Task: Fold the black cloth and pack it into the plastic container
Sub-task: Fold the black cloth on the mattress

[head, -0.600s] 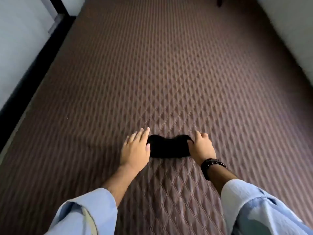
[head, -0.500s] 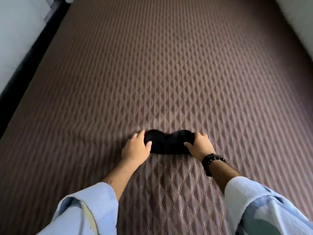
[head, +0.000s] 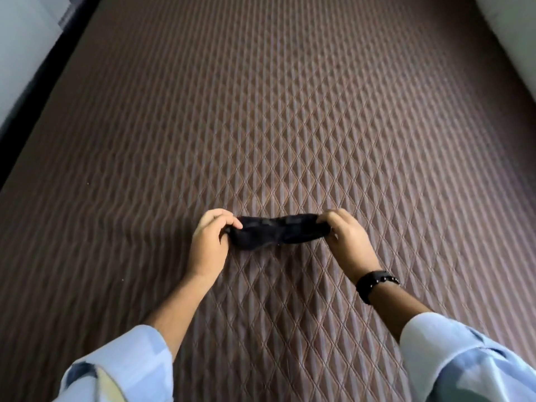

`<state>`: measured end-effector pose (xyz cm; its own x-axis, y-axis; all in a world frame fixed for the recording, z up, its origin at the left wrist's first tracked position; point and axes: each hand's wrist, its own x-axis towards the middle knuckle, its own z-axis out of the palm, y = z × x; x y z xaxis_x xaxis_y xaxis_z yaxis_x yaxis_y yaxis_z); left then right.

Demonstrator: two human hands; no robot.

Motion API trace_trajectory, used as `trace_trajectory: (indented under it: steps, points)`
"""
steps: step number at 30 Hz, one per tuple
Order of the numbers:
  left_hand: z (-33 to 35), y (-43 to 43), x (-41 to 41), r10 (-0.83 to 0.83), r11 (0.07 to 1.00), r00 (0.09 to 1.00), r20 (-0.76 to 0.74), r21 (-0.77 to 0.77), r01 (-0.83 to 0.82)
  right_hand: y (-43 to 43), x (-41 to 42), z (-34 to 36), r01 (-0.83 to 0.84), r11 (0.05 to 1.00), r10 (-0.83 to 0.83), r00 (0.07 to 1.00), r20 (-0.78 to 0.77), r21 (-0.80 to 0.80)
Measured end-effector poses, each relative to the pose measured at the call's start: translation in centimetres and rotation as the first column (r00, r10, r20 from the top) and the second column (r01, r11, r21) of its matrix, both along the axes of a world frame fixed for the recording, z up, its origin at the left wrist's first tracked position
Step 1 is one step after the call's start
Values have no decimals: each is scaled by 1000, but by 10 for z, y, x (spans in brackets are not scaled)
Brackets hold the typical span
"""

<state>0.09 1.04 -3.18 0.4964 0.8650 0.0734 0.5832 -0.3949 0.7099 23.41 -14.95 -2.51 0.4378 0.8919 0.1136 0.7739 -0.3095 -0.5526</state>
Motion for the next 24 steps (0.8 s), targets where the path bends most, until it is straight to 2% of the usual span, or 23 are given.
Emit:
trace_trajectory:
  steps: [3, 5, 7, 9, 11, 13, 15, 17, 18, 21, 24]
  points:
    - [-12, -17, -13, -25, 998, 996, -87, -62, 20, -24, -14, -27, -71, 971, 83, 996, 45, -227]
    - [-20, -28, -21, -16, 993, 992, -123, -114, 1, -38, -24, -42, -82, 943, 112, 991, 75, -321]
    - [-21, -34, -24, 51, 987, 994, -98, -148, -65, -45, -32, -44, -39, 955, 71, 993, 99, -293]
    - [-21, -34, -24, 193, 952, 977, -90, -224, -209, -42, -45, -39, -16, 977, 56, 981, 184, -214]
    - [-19, -33, -21, 302, 875, 940, -157, -347, -339, -29, -61, -34, -63, 970, 123, 961, 248, -237]
    - [-19, -30, -15, 334, 785, 923, -188, -487, -383, -16, -78, -37, -124, 914, 217, 954, 205, -386]
    - [-18, -27, -9, 377, 692, 910, -174, -600, -402, -9, -90, -46, -114, 857, 217, 965, 150, -503]
    - [-14, -27, -2, 429, 597, 899, -90, -719, -357, -7, -96, -50, -77, 841, 178, 974, 140, -535]
    - [-11, -29, 2, 428, 591, 903, -38, -744, -312, -6, -98, -51, -68, 849, 162, 977, 135, -525]
    - [-1, -43, 19, 322, 706, 945, 57, -679, -200, -11, -97, -49, -52, 907, 92, 993, 78, -418]
    - [9, -60, 46, 188, 819, 980, 61, -560, -122, -25, -93, -48, 71, 938, -42, 995, 91, -338]
